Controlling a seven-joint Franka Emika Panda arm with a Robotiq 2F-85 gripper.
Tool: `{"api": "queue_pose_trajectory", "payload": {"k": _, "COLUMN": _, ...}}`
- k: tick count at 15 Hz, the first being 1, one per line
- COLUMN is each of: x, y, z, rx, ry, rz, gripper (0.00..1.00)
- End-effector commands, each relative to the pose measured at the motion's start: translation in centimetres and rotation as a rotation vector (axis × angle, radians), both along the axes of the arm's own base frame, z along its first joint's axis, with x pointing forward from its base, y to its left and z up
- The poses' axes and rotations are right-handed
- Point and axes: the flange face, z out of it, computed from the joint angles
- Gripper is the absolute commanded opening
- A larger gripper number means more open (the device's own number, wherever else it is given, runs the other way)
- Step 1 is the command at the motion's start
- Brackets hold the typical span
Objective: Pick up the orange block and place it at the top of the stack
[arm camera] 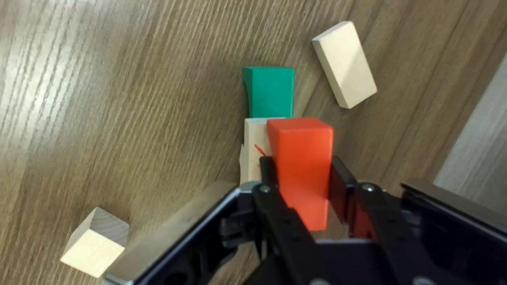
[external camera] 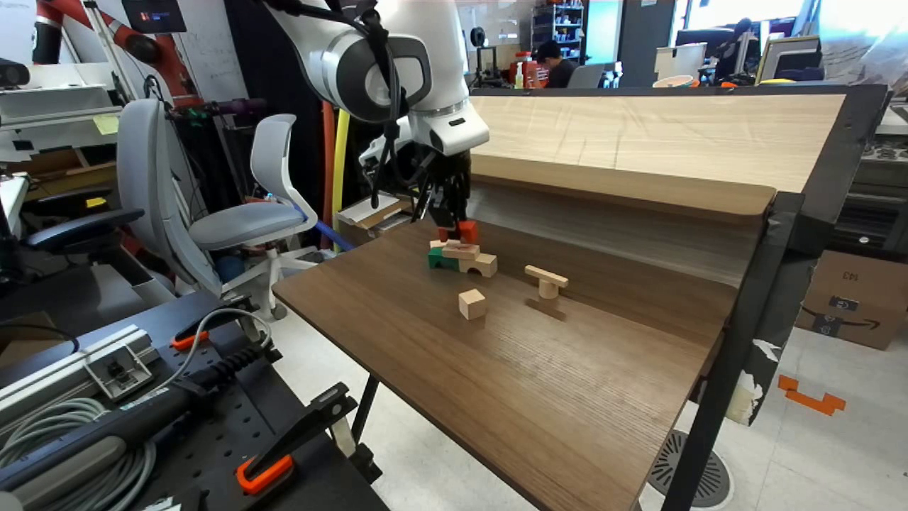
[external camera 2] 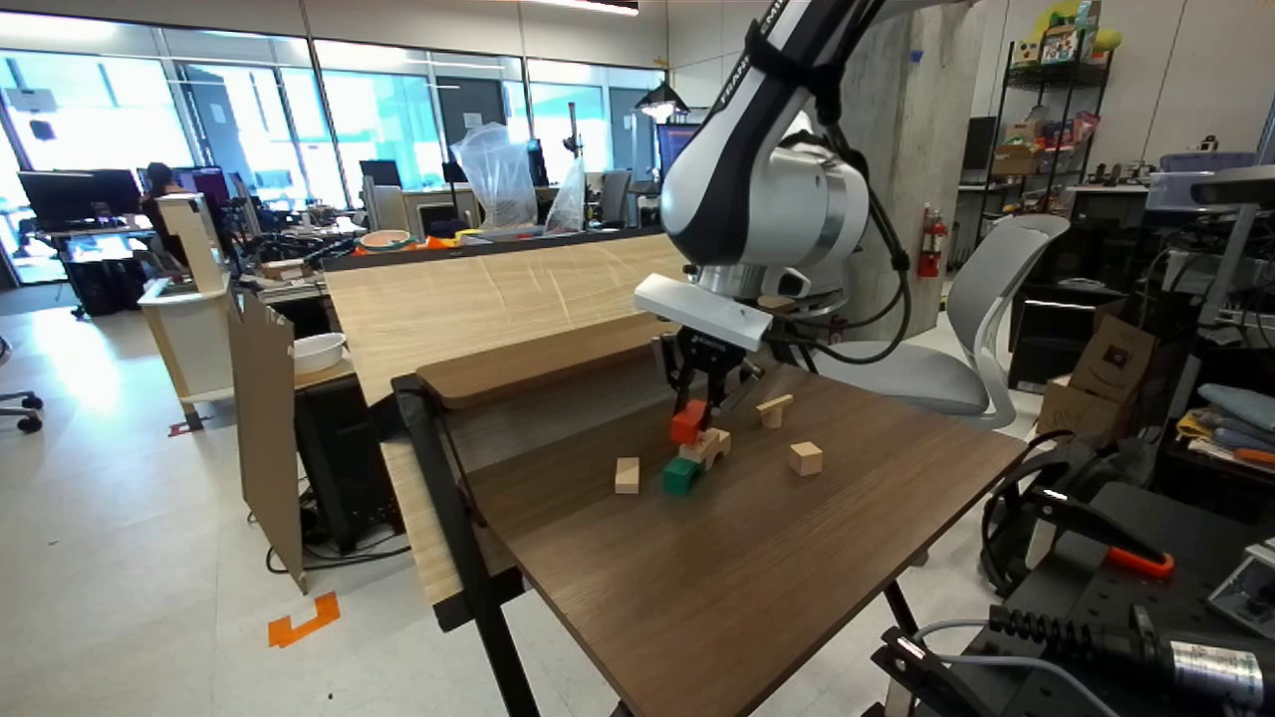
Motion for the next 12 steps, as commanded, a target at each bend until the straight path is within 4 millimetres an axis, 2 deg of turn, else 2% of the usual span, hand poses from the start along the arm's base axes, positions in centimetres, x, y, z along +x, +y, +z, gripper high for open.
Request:
{"api": "queue_pose_trajectory", "payload": {"k": 1, "x": -0.65, "y": -0.24, "z": 1.18, "rx": 0.034, "ry": 0.03, "rz": 0.03, "gripper": 0.1}}
{"api": "queue_pose_trajectory", "payload": {"k": 12, "x": -0.56, "y": -0.83, "z": 0.93, "rx": 0.029, "ry": 0.028, "rz": 0.07, "gripper": 0.1}}
